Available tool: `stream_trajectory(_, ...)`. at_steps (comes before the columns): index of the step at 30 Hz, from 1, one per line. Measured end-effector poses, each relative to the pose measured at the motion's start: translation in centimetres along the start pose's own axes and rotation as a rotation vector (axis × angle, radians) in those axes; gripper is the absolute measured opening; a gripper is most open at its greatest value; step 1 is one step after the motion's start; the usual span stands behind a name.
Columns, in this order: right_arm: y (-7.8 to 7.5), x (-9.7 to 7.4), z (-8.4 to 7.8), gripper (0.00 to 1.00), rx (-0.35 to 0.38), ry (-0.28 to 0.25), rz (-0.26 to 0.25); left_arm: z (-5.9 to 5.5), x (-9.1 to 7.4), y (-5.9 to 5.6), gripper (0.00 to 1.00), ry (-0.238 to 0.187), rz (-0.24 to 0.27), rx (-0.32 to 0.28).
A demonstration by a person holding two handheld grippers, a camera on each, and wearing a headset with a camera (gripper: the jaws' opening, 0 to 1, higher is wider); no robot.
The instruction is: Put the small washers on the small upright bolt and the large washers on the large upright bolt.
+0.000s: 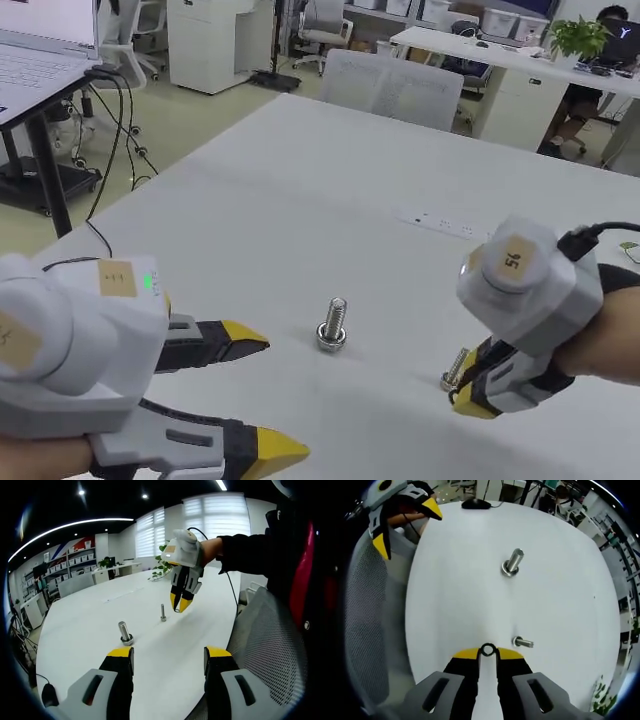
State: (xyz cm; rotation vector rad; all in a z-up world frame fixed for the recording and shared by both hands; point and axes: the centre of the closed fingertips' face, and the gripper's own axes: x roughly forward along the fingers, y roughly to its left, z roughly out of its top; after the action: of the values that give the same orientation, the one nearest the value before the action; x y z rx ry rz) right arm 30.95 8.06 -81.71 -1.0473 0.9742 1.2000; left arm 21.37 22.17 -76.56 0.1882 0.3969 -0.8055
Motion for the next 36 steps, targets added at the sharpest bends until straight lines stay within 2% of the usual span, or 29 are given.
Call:
stream_trajectory(11,-2.8,-1.2,-0.4,0.13,0.021,-0.007,-0.052,-0.1,0.0,0.0,0.56,0.004,0.0,-0.004)
stream_trajectory(16,-4.0,-1.1,-0.2,0.13,0.02,-0.007,-0.072,-0.2,0.3,0.0,0.56,0.009,-0.002,-0.006)
stream_trajectory(36,-5.6,-0.2,-0.1,0.13,0.013,0.004,-0.071,-0.4,0.9,0.3,0.56,0.019,-0.002,-0.018)
